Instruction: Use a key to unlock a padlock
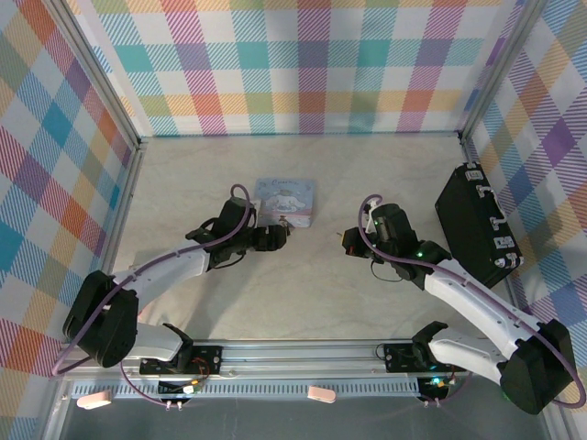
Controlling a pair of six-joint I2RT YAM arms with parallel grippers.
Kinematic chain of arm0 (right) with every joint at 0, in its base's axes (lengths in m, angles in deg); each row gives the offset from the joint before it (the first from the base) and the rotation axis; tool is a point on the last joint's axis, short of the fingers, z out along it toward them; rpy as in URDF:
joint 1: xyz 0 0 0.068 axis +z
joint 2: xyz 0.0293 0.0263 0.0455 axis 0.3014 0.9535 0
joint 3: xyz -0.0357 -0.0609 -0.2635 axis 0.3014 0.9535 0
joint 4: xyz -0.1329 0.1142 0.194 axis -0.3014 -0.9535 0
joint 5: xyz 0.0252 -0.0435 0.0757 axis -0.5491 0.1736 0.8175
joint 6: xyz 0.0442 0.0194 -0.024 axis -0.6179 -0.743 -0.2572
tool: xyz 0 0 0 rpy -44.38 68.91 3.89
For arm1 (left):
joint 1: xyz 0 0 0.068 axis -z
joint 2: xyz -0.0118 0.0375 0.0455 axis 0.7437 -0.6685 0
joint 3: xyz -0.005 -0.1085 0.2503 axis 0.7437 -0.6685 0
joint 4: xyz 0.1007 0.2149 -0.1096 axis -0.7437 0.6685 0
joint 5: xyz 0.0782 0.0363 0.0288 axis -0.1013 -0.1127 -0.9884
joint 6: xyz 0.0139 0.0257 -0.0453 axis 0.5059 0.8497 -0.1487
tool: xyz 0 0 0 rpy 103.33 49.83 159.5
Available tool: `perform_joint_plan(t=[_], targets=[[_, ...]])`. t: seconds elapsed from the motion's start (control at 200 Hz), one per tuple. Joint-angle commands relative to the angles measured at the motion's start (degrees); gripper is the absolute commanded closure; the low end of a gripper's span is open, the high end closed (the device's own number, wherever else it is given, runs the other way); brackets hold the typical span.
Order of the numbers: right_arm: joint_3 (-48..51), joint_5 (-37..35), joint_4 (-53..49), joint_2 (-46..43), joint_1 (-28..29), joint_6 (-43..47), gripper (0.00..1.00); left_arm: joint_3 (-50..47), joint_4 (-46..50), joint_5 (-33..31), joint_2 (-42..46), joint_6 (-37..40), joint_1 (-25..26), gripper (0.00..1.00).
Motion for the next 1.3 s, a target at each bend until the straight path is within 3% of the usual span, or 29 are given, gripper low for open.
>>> perform_joint_plan(t=[0.0, 0.41, 0.69, 1.295], targets=[[1.17, 0.72, 1.62, -0.31, -0.19, -0.88, 1.00, -0.48, -5.69, 2.33, -2.27, -0.66, 0.01, 0.20], [0.80, 1.27, 1.71, 0.04, -0.18, -0.58, 1.00, -1.58, -19.35, 1.19, -12.64, -2.79, 0.53, 0.33], [0.73, 1.29, 1.07, -0.66, -0.18, -0.60, 1.00, -3.05, -28.99, -4.39, -19.71, -6.30, 0.44, 0.40], [1.37, 2.59, 2.41, -0.23, -0.19, -1.18, 1.00, 1.10, -32.83, -3.07, -26.68, -8.18, -0.35, 0.62]])
